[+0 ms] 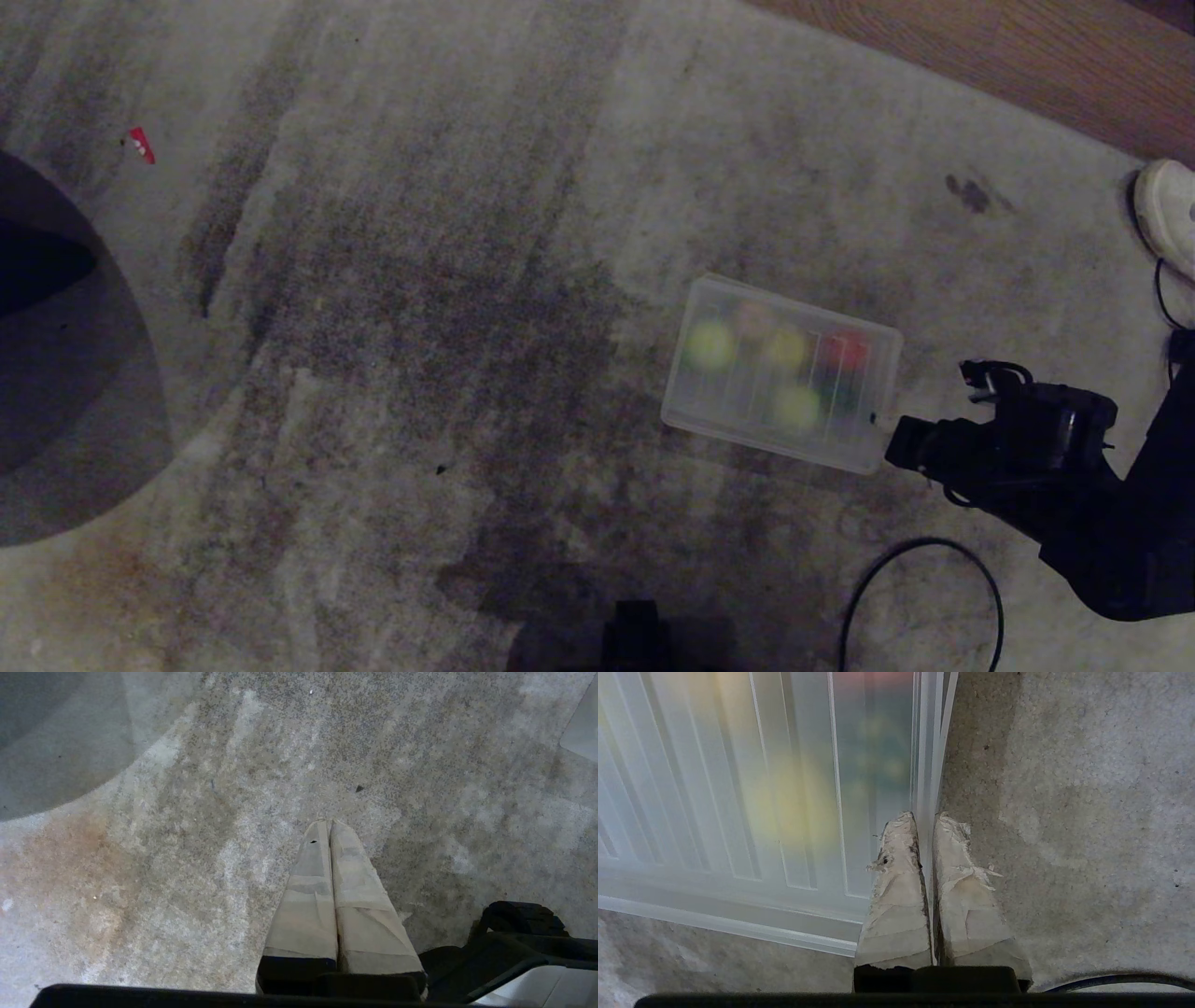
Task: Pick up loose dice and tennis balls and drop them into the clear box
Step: Close the lid
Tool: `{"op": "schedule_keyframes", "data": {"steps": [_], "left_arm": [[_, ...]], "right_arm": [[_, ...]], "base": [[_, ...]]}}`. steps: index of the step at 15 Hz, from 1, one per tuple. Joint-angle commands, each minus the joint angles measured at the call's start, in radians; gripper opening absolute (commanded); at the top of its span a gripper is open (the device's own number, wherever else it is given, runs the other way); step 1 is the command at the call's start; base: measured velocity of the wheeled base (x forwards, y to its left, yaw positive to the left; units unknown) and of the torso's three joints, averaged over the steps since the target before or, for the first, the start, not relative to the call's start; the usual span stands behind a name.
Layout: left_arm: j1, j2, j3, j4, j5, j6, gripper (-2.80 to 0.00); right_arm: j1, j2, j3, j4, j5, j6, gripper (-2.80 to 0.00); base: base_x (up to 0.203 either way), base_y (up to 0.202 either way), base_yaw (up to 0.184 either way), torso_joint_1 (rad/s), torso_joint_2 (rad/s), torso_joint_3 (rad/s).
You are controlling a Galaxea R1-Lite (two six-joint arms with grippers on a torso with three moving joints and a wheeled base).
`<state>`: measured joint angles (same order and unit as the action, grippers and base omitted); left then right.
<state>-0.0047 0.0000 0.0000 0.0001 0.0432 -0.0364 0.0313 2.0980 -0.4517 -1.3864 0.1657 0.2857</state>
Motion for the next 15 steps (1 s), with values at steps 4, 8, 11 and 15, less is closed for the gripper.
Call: {"op": "schedule_keyframes", "data": {"steps": [4,8,11,15], "left_arm": [[0.0,0.002,0.002,0.0,0.0,0.0,-2.8],[0.0,0.0,0.002,0.0,0.0,0.0,-2.8],[0.0,0.002,0.002,0.0,0.0,0.0,-2.8],[0.0,0.002,0.002,0.0,0.0,0.0,-2.8]], "right_arm": [[-0.001,-0.009,0.004,-0.008,0.0,0.0,-2.8],[-0.013,-0.009,0.027,-0.008,0.021,-0.005,-2.8],[-0.029,-0.006,0.031,-0.008,0.021,-0.005,-2.8],[-0.054,0.008,0.024,-0.01,0.02,-0.005,-2.8]], "base": [[0.0,0.0,0.0,0.0,0.0,0.0],[0.0,0.0,0.0,0.0,0.0,0.0],[0.0,0.0,0.0,0.0,0.0,0.0],[0.0,0.0,0.0,0.0,0.0,0.0]]}}
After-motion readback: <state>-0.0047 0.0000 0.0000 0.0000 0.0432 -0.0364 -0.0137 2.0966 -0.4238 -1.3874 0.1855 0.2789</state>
